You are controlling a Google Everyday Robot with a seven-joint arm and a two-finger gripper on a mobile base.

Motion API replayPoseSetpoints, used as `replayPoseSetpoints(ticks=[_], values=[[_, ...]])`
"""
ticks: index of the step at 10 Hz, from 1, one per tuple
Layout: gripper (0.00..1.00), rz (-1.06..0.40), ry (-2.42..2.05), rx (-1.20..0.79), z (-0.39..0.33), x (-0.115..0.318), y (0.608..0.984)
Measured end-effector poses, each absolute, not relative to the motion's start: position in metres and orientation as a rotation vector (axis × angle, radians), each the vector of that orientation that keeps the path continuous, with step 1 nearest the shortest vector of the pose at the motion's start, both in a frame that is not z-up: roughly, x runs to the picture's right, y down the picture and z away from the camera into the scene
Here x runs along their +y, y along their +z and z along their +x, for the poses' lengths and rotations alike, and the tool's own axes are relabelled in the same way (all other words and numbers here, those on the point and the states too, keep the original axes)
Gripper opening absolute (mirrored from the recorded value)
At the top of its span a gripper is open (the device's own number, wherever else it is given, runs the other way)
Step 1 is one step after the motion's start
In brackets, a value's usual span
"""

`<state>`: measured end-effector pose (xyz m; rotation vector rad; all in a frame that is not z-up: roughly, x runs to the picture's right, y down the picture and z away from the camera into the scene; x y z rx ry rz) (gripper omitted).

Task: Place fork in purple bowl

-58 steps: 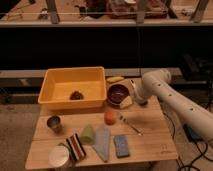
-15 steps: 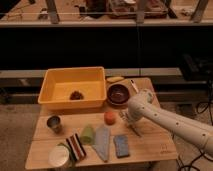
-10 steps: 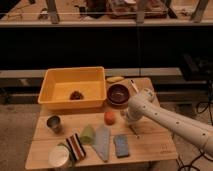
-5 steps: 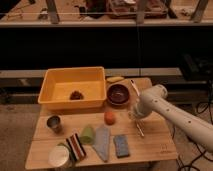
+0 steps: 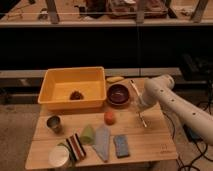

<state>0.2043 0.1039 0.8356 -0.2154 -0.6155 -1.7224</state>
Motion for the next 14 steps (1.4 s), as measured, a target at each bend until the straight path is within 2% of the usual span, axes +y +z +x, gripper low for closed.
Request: replayPoseSetpoints(ticks=[4,7,11,14], values=[[0.0,-0.137,-1.686,-0.613,0.214,0.052,0.846],[0.0,-0.078,-1.672,-0.604,0.195,0.021,0.847],[0.0,-0.037,-1.594,-0.555,0.165,-0.005,0.846],[0.0,-0.019,-1.559,-0.554,0.147,-0.026,0.861]])
